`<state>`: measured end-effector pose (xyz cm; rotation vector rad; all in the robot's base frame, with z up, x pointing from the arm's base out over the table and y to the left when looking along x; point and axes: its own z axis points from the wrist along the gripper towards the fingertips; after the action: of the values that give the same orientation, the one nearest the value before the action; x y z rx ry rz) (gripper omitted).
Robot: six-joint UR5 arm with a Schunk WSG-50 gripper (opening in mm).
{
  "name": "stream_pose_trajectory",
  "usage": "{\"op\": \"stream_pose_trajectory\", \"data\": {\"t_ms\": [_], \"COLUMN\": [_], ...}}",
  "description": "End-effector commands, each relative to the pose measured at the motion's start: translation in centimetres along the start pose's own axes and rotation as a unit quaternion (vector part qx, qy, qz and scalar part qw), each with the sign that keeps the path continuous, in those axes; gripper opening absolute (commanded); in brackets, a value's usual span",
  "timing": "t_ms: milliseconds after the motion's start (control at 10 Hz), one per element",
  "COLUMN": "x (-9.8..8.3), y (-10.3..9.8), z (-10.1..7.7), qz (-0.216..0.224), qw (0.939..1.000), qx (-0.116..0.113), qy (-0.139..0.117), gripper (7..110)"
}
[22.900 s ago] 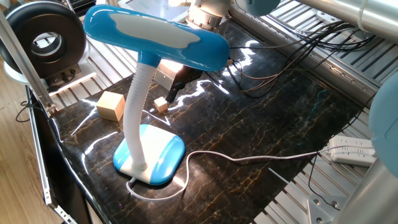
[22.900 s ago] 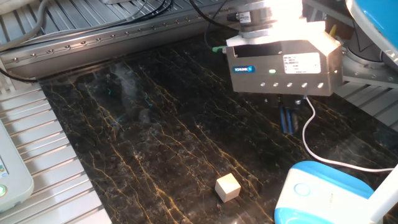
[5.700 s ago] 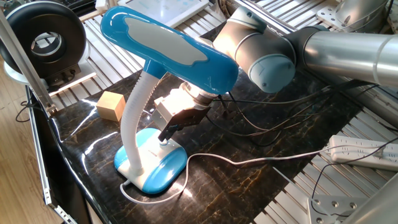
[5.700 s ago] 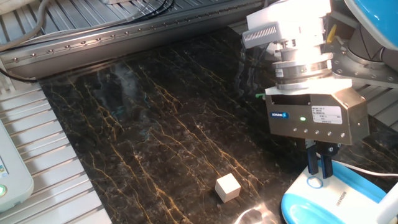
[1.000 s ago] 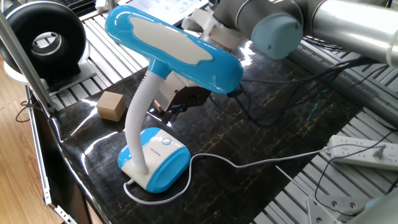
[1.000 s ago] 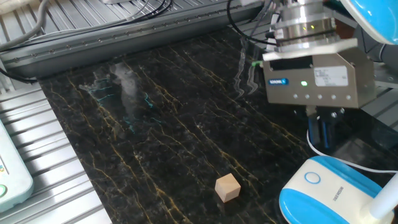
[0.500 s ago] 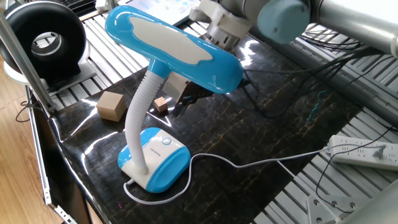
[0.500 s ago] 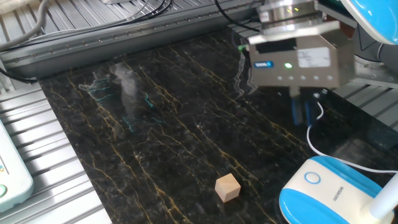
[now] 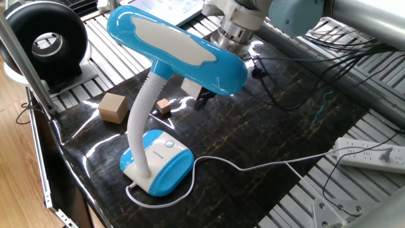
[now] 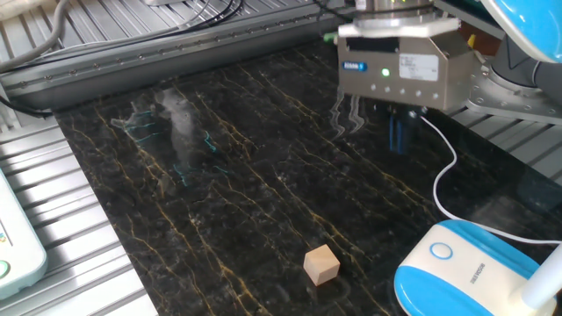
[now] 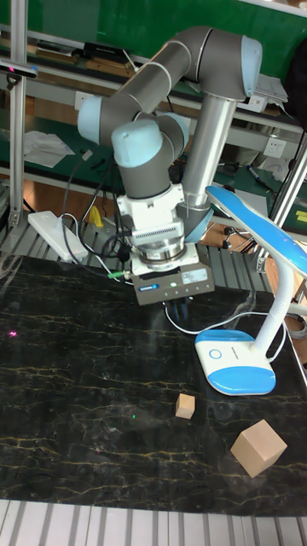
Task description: Turn off the desk lamp by pressing the button
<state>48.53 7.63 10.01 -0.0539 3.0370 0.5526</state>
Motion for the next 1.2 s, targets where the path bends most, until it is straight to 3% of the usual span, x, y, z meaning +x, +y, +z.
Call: {"op": "stream_pose_trajectory", "data": {"t_ms": [0, 100, 200, 300, 500, 800, 1100], "x": [1.0, 1.1, 1.4, 1.9, 2.3, 2.8, 2.6], "y": [-1.6, -2.8, -3.2, -2.9, -4.1, -4.8, -4.2], "z": [-2.1, -2.9, -3.6, -4.2, -5.6, -6.5, -6.4], "qz": [0.012, 0.003, -0.002, -0.003, -0.020, -0.026, -0.021], "qw": [0.9984, 0.9955, 0.9930, 0.9921, 0.9857, 0.9813, 0.9842], "qx": [0.055, 0.095, 0.118, 0.125, 0.166, 0.190, 0.173], "qy": [-0.004, -0.008, -0.010, -0.010, -0.018, -0.022, -0.030], "gripper": [7, 7, 7, 7, 7, 7, 7]}}
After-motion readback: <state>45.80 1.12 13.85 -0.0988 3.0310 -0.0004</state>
